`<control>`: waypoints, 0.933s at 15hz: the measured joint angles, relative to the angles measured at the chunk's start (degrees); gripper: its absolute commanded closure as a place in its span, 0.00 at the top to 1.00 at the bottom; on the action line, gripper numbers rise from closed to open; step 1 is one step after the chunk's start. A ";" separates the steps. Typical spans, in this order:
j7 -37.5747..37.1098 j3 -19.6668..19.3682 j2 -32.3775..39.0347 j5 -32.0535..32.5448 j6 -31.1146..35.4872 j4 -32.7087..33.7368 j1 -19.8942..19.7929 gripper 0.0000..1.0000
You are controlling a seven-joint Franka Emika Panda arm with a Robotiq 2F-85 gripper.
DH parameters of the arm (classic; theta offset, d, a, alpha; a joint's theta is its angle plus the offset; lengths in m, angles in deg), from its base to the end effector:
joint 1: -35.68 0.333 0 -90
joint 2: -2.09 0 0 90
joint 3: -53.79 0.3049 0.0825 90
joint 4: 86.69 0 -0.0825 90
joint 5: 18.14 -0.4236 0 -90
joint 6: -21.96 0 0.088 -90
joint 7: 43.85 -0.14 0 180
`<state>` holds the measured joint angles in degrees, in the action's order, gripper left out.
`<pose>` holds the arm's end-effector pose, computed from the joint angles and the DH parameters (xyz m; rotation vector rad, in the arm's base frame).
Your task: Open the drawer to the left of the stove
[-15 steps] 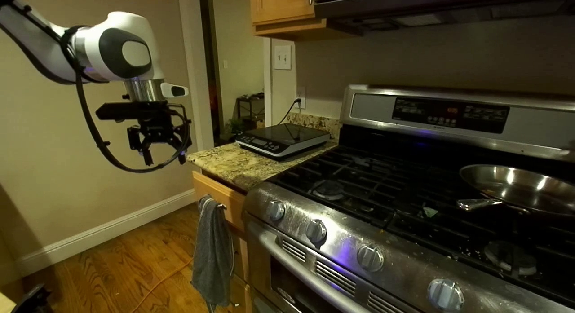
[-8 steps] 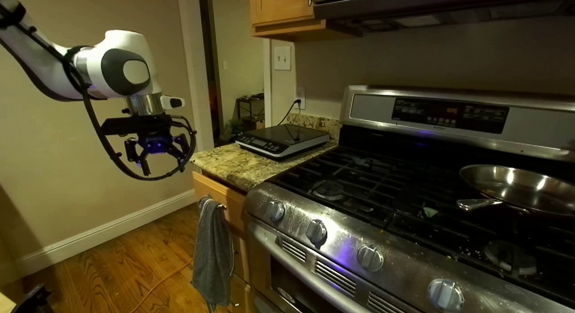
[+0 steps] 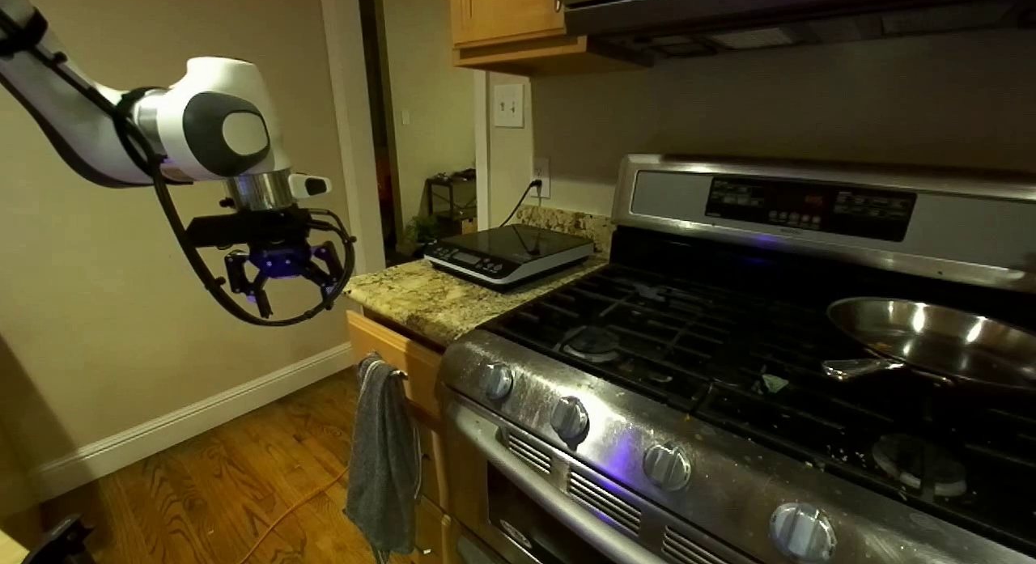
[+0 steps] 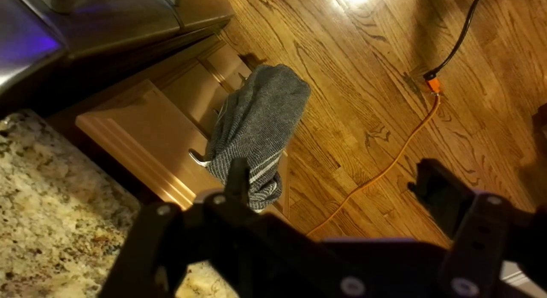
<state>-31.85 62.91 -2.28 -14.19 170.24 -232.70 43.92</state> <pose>0.4682 0.1450 0.2330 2.9658 0.8677 0.1807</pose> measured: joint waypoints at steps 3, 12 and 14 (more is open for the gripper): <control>1.66 0.62 2.84 2.97 4.70 0.11 0.11 1.00; 2.49 0.95 13.96 13.71 15.81 1.40 0.15 1.00; 2.49 0.97 13.88 13.69 15.80 1.48 0.15 1.00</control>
<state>-29.36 63.87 11.60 -0.51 186.04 -231.22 44.07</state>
